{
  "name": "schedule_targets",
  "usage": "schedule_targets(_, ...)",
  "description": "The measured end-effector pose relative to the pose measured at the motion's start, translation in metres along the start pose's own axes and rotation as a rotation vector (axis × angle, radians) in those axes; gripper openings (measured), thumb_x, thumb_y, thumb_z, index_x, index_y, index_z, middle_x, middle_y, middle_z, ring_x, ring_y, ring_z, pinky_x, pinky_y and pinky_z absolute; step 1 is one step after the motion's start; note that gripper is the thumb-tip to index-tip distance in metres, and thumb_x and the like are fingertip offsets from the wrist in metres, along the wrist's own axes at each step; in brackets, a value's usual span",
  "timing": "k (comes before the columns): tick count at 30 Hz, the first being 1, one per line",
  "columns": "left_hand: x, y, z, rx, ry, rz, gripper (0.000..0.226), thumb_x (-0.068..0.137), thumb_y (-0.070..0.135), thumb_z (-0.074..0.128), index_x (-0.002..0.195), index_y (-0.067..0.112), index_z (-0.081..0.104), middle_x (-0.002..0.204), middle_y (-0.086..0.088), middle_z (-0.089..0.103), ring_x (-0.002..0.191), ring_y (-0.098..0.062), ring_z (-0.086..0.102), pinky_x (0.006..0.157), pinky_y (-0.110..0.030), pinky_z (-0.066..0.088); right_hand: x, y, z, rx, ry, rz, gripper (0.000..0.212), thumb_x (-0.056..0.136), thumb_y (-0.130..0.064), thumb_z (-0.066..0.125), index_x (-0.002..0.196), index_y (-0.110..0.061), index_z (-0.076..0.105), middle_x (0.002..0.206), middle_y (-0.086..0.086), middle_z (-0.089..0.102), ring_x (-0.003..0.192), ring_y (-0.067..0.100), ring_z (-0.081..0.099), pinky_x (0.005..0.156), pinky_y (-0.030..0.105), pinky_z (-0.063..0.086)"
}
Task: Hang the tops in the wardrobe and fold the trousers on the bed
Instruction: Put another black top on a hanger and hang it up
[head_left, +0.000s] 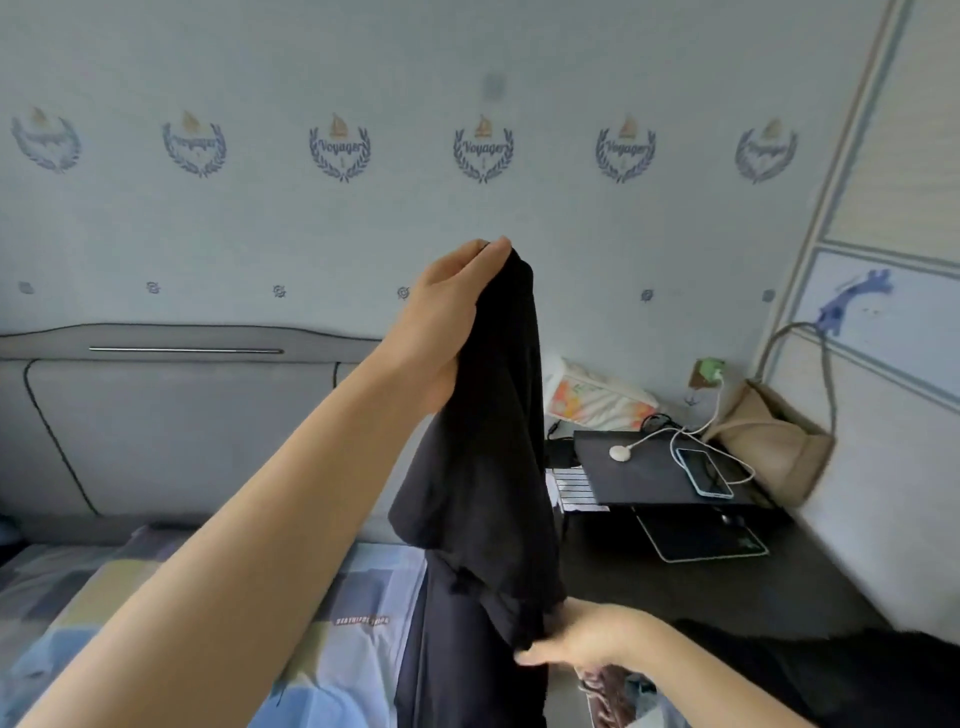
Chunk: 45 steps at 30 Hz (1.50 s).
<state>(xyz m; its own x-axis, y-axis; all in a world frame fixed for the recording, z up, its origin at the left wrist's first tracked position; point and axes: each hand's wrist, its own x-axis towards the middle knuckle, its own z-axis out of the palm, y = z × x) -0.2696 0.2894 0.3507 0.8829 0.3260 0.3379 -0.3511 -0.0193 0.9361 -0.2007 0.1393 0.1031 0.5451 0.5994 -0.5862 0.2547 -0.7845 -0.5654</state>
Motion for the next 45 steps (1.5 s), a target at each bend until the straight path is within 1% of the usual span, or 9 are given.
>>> schedule_targets(4, -0.002, 0.005, 0.032, 0.142, -0.006, 0.065, 0.023, 0.099, 0.031, 0.053, 0.085, 0.014, 0.052, 0.081, -0.007, 0.044, 0.078, -0.019, 0.046, 0.073, -0.036, 0.037, -0.026, 0.051, -0.018, 0.347, 0.340, -0.078, 0.030, 0.090, -0.035, 0.056, 0.065, -0.020, 0.049, 0.062, -0.002, 0.042, 0.055, 0.008, 0.039, 0.060, 0.028, 0.030)
schedule_targets(10, -0.017, -0.031, 0.078, 0.307, 0.085, -0.056, 0.028, 0.090, 0.034, 0.066, 0.070, 0.018, 0.055, 0.065, -0.003, 0.047, 0.062, -0.018, 0.049, 0.062, -0.032, 0.041, -0.150, 0.116, -0.097, 1.037, 0.773, -0.098, 0.026, 0.097, -0.024, 0.047, 0.081, -0.009, 0.060, 0.063, 0.005, 0.062, 0.068, 0.023, 0.057, 0.065, 0.028, 0.044)
schedule_targets(16, -0.040, -0.076, 0.148, 0.521, -0.107, -0.127, 0.022, 0.080, 0.030, 0.078, 0.085, 0.014, 0.065, 0.076, -0.004, 0.066, 0.068, -0.018, 0.065, 0.068, -0.034, 0.055, -0.298, 0.107, -0.152, 0.868, 1.059, -0.324, 0.026, 0.098, -0.027, 0.052, 0.076, -0.017, 0.062, 0.072, 0.000, 0.064, 0.062, 0.011, 0.059, 0.060, 0.020, 0.046)
schedule_targets(21, -0.077, -0.106, 0.245, 0.621, -0.512, -0.064, 0.029, 0.074, 0.028, 0.084, 0.092, 0.023, 0.062, 0.090, 0.005, 0.064, 0.082, -0.008, 0.062, 0.075, -0.024, 0.050, -0.377, 0.108, -0.166, 0.524, 1.181, -0.459, 0.032, 0.093, -0.033, 0.058, 0.080, -0.003, 0.057, 0.074, 0.005, 0.048, 0.067, 0.014, 0.047, 0.063, 0.026, 0.033)
schedule_targets(24, -0.104, -0.110, 0.299, 0.554, -0.779, -0.015, 0.044, 0.075, 0.027, 0.084, 0.111, 0.035, 0.060, 0.109, 0.016, 0.064, 0.102, 0.007, 0.057, 0.089, -0.013, 0.040, -0.400, 0.118, -0.170, 0.420, 1.231, -0.534, 0.022, 0.094, -0.026, 0.057, 0.077, -0.011, 0.054, 0.073, 0.008, 0.046, 0.070, 0.015, 0.043, 0.068, 0.031, 0.030)
schedule_targets(28, -0.139, -0.101, 0.366, 0.255, -1.010, -0.095, 0.055, 0.077, 0.021, 0.083, 0.122, 0.037, 0.055, 0.117, 0.020, 0.068, 0.113, 0.002, 0.061, 0.095, -0.022, 0.050, -0.429, 0.146, -0.180, 0.447, 1.357, -0.524, 0.025, 0.095, -0.025, 0.055, 0.071, -0.020, 0.050, 0.062, -0.009, 0.051, 0.063, 0.007, 0.046, 0.066, 0.028, 0.035)
schedule_targets(35, -0.153, -0.112, 0.419, -0.031, -0.863, -0.293, 0.024, 0.095, 0.018, 0.063, 0.115, 0.007, 0.069, 0.115, -0.011, 0.072, 0.108, -0.026, 0.068, 0.099, -0.041, 0.051, -0.478, 0.236, -0.202, 0.007, 1.529, -0.189, 0.018, 0.090, -0.028, 0.062, 0.086, -0.011, 0.065, 0.083, -0.002, 0.066, 0.082, 0.010, 0.059, 0.077, 0.027, 0.044)
schedule_targets(40, -0.134, -0.093, 0.425, -0.271, -0.602, -0.387, 0.018, 0.095, 0.013, 0.059, 0.101, 0.001, 0.071, 0.104, -0.018, 0.073, 0.091, -0.026, 0.072, 0.085, -0.035, 0.058, -0.478, 0.306, -0.178, -0.125, 1.316, 0.167, 0.002, 0.087, -0.020, 0.065, 0.085, -0.020, 0.067, 0.082, -0.012, 0.059, 0.085, 0.010, 0.056, 0.078, 0.024, 0.040)
schedule_targets(45, -0.125, -0.067, 0.440, -0.167, -0.546, -0.299, 0.028, 0.091, 0.019, 0.068, 0.102, -0.007, 0.068, 0.101, -0.023, 0.072, 0.098, -0.037, 0.069, 0.091, -0.044, 0.056, -0.441, 0.308, -0.124, 0.011, 1.218, 0.030, 0.004, 0.088, -0.015, 0.063, 0.085, -0.018, 0.061, 0.078, -0.005, 0.061, 0.067, 0.004, 0.055, 0.066, 0.020, 0.041)
